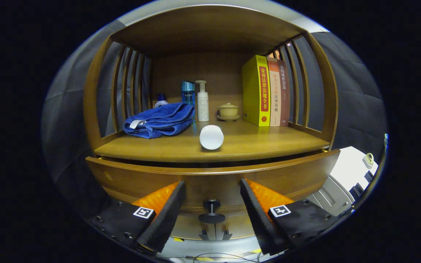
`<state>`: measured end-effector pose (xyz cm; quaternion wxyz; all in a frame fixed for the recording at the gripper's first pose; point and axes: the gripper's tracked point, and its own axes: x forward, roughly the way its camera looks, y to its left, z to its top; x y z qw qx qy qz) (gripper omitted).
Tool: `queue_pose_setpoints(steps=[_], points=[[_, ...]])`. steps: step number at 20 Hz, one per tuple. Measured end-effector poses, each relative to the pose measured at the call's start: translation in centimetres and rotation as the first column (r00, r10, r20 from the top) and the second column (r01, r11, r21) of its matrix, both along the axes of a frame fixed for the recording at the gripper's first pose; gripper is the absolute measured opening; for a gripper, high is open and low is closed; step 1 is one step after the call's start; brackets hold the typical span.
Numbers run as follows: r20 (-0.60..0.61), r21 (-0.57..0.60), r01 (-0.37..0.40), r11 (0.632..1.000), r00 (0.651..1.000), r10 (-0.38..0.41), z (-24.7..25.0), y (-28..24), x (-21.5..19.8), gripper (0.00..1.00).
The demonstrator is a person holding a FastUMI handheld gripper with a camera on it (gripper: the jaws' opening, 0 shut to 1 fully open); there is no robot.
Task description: Pull open the drawer, take out the items inside it, and place them on the countertop above the cabinet.
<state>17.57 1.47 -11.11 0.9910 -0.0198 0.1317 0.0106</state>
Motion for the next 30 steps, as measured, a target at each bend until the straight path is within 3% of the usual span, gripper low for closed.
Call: queue_pose_setpoints(steps=[10,19,25,30], points=[[0.035,-0.010,-0.003,1.000,0.999,0.003,0.7,-0.2,1.2,1.00],[0.111,0.027,-0.022,0.999,0.994,0.019,8.2,-0.4,-6.8,0.99],[0.146,0.018,0.021,1.000,0.989,-0.024,10.4,-2.9,-12.1,0.99],[0.166,0.021,0.055,0.998,0.984,-0.058,11.0,-4.7,-14.1,0.99]])
